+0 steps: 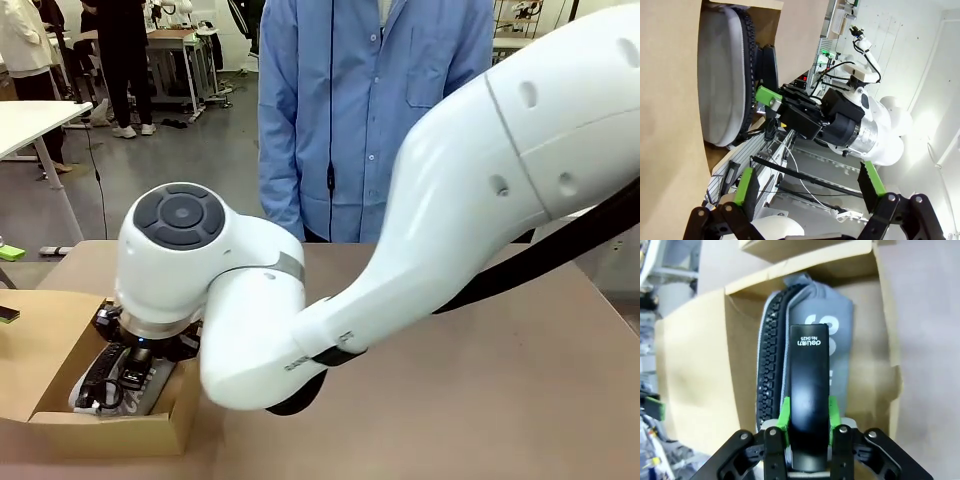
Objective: Place items inside the box.
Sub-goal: Pick up a Pencil pouch or Stapler and place it inside the Mailer Box closest to the robot.
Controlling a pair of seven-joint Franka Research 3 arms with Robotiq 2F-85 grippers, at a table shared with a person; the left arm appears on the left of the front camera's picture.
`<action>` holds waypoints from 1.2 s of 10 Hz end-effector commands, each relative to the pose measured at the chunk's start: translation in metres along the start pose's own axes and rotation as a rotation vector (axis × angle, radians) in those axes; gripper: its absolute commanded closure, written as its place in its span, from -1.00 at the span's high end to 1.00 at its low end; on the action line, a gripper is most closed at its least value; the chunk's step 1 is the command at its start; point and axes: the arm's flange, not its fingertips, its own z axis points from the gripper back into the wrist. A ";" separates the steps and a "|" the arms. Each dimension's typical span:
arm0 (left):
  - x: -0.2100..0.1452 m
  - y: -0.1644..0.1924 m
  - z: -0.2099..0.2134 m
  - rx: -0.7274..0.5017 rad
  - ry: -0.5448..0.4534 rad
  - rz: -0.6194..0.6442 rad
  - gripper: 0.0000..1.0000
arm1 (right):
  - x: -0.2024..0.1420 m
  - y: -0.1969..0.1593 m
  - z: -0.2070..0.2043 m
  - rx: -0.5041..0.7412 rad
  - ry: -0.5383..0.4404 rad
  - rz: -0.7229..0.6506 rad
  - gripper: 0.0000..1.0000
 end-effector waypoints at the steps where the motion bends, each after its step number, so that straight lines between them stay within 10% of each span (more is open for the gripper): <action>1: -0.005 0.001 0.001 0.004 0.014 -0.018 1.00 | -0.005 0.008 -0.005 0.017 -0.018 -0.009 -0.37; 5: -0.005 0.001 0.001 0.004 0.014 -0.018 1.00 | -0.003 0.005 -0.002 0.017 -0.006 0.019 -0.37; 6: -0.005 0.001 0.001 0.004 0.014 -0.018 1.00 | -0.001 0.003 -0.001 0.014 -0.016 0.026 0.43; 7: -0.005 0.001 0.001 0.004 0.014 -0.018 1.00 | 0.001 0.002 0.001 0.020 -0.011 0.033 0.82; 12: -0.005 0.001 0.001 0.004 0.014 -0.018 1.00 | 0.008 -0.001 0.010 0.046 -0.012 0.036 1.00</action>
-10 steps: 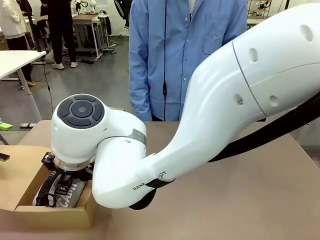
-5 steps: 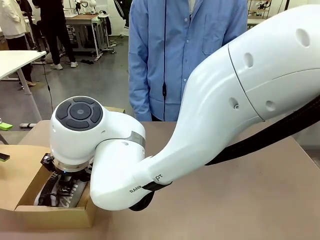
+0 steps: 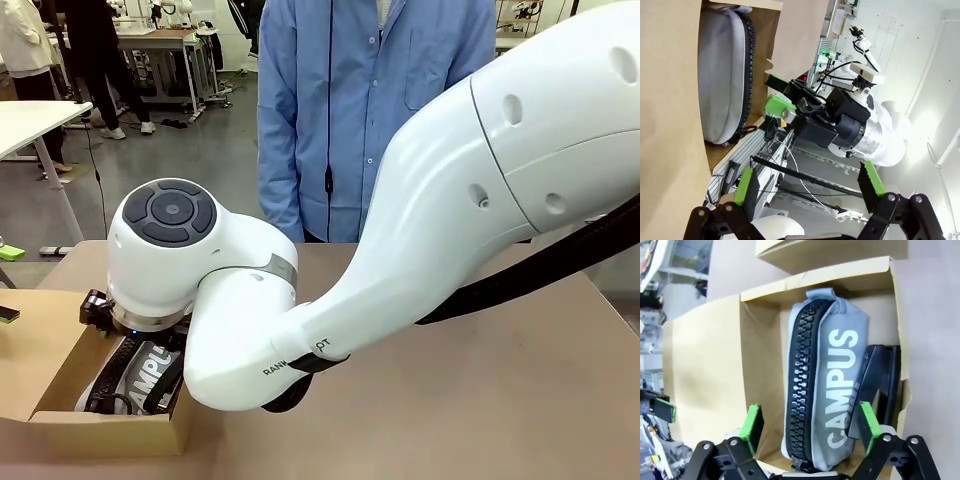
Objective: Place items inside the box.
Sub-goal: Pick up a Pencil pouch or Stapler and place it inside the Mailer Box closest to the robot.
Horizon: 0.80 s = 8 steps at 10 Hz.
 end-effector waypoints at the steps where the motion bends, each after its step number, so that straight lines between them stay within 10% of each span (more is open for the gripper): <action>1: -0.005 0.001 0.001 0.004 0.014 -0.018 1.00 | 0.002 -0.007 0.009 0.029 0.014 0.008 1.00; 8: -0.005 0.001 0.001 0.004 0.014 -0.018 1.00 | 0.113 -0.141 0.184 0.126 0.300 0.115 1.00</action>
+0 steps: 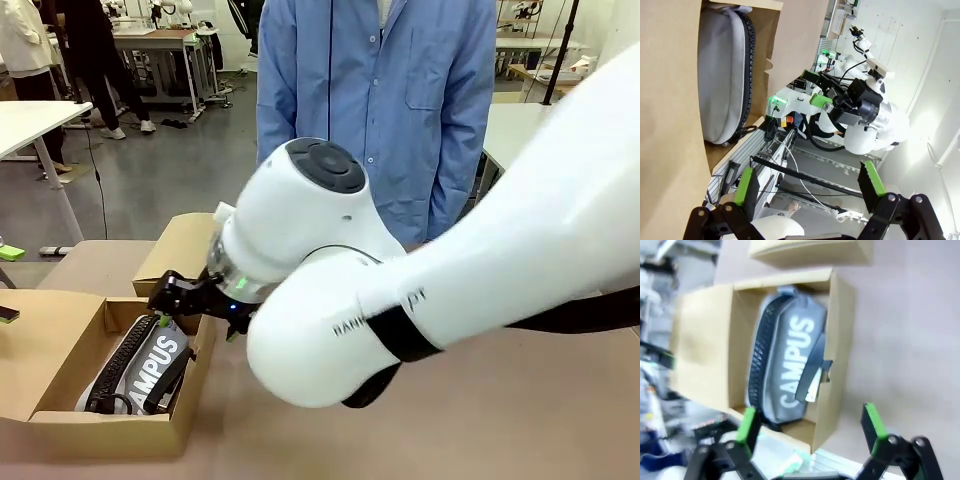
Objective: Place items inside the box.
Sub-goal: Pick up a Pencil pouch or Stapler and place it inside the Mailer Box closest to the robot.
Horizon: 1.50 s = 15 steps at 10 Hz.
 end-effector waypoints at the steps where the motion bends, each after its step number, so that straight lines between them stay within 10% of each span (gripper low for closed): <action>1: -0.005 0.001 0.000 0.004 0.015 -0.018 1.00 | 0.052 -0.084 0.143 0.115 0.224 -0.087 1.00; 5: -0.005 0.001 0.000 0.004 0.015 -0.018 1.00 | 0.031 -0.116 0.131 0.094 0.229 -0.117 1.00; 6: -0.005 0.001 0.000 0.004 0.015 -0.018 1.00 | 0.070 -0.034 0.026 0.158 0.206 -0.148 1.00; 11: -0.005 0.001 0.000 0.004 0.015 -0.018 1.00 | 0.077 -0.054 0.033 0.181 0.286 -0.173 1.00; 15: -0.005 0.001 0.000 0.004 0.015 -0.018 1.00 | 0.139 -0.230 0.138 0.498 0.592 -0.527 1.00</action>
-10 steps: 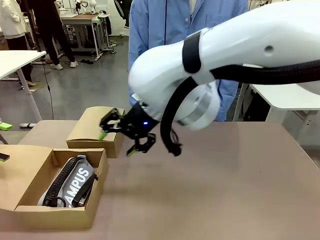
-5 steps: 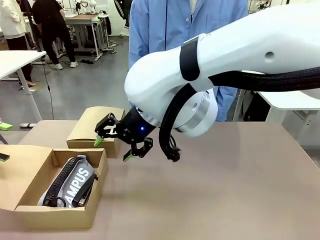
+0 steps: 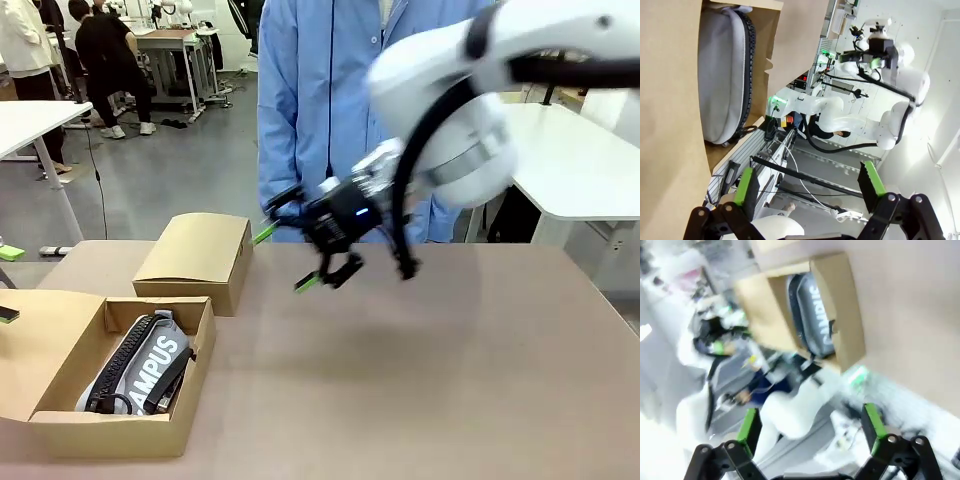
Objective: Place items inside the box.
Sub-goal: Pick up a Pencil pouch or Stapler and place it inside the Mailer Box closest to the robot.
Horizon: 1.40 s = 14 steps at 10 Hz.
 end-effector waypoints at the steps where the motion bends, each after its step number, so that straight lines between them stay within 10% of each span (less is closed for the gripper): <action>1: -0.005 0.000 0.000 0.004 0.015 -0.019 1.00 | 0.002 -0.082 0.105 0.146 0.076 -0.174 1.00; 4: -0.005 0.000 0.000 0.004 0.015 -0.019 1.00 | -0.026 -0.189 0.217 0.491 -0.126 -0.117 1.00; 8: -0.005 0.000 0.000 0.004 0.015 -0.019 1.00 | -0.093 -0.277 0.274 0.420 -0.561 0.128 1.00; 14: -0.005 0.000 0.000 0.004 0.015 -0.019 1.00 | -0.068 -0.267 0.317 0.514 -0.477 0.069 1.00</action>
